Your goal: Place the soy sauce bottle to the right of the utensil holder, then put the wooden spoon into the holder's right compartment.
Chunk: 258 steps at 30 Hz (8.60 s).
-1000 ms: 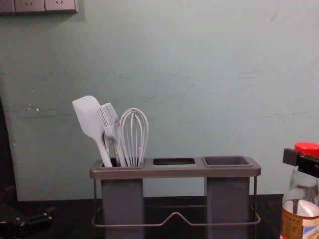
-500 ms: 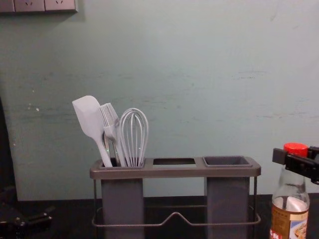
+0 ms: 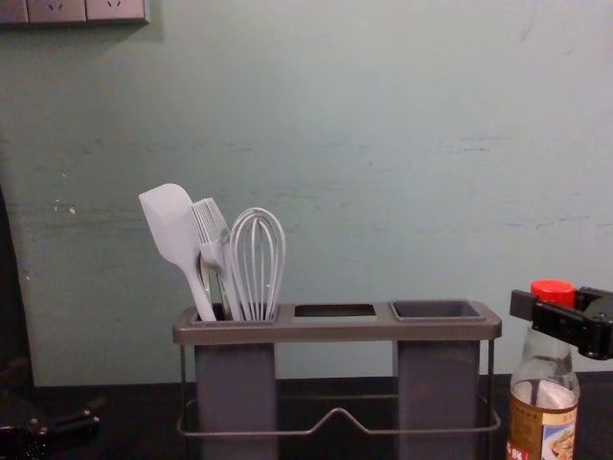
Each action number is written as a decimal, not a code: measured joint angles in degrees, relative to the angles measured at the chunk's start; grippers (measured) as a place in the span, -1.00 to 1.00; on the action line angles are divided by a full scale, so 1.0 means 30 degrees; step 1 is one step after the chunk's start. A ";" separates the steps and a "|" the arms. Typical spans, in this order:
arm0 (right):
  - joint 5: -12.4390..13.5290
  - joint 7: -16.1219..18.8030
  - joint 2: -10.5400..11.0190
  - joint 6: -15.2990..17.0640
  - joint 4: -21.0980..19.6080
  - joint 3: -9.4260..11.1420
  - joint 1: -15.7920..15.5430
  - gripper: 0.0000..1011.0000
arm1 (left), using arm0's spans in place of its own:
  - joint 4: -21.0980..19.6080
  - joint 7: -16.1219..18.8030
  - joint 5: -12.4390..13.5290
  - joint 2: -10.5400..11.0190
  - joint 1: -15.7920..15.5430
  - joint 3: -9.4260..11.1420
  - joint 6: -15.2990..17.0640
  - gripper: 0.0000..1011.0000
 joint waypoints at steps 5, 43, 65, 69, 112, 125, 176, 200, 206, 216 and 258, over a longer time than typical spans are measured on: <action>-0.0055 -0.0025 -0.0191 -0.0168 0.0367 -0.0007 0.0164 -0.23 | 0.0000 0.0000 0.0000 0.0000 0.0001 0.0000 0.0001 0.99; 0.0185 -0.0539 -0.0078 -0.0066 -0.1562 0.0815 -0.0534 0.98 | 0.0000 0.0000 -0.0001 0.0000 0.0001 0.0000 0.0000 0.99; -0.2616 -0.3137 0.1188 0.2381 -0.7233 0.0106 -0.5405 0.98 | 0.0000 -0.0001 0.0000 0.0000 0.0001 -0.0001 0.0000 0.99; -0.3479 -0.3289 0.1196 0.2822 -0.7708 -0.0335 -0.5957 0.98 | 0.0000 0.0000 0.0000 -0.0001 0.0001 -0.0001 0.0001 0.99; -0.6181 -0.4010 0.0854 1.5879 -1.0691 -0.2498 -0.4070 0.98 | 0.0001 0.0000 0.0000 0.0000 0.0002 0.0000 0.0000 0.99; -0.6443 -0.4193 -0.1693 1.9978 -0.9084 -0.3187 -0.2080 0.98 | 0.0000 0.0000 0.0000 0.0000 0.0001 -0.0001 0.0000 0.99; -0.8930 -0.3619 -0.4676 1.9847 -0.5909 -0.3896 -0.0680 0.98 | 0.0000 0.0000 -0.0001 0.0000 0.0001 -0.0001 0.0001 0.99; -0.9856 -0.3019 -0.5158 1.9726 -0.5413 -0.3542 -0.0782 0.98 | 0.0000 0.0000 0.0000 0.0000 0.0002 0.0000 0.0000 0.99; -1.0121 -0.2836 -0.5237 1.9748 -0.5325 -0.3510 -0.0748 0.98 | 0.0001 0.0000 0.0000 -0.0001 0.0001 -0.0001 0.0000 0.99; -1.0622 -0.2500 -0.5333 2.0232 -0.5271 -0.3587 -0.0541 0.98 | 0.0000 0.0001 -0.0001 0.0000 0.0001 -0.0001 0.0000 0.99; -1.2155 -0.1356 -0.5685 2.0169 -0.5936 -0.2989 -0.1049 0.66 | 0.0000 0.0000 0.0000 0.0000 0.0001 -0.0001 0.0001 0.99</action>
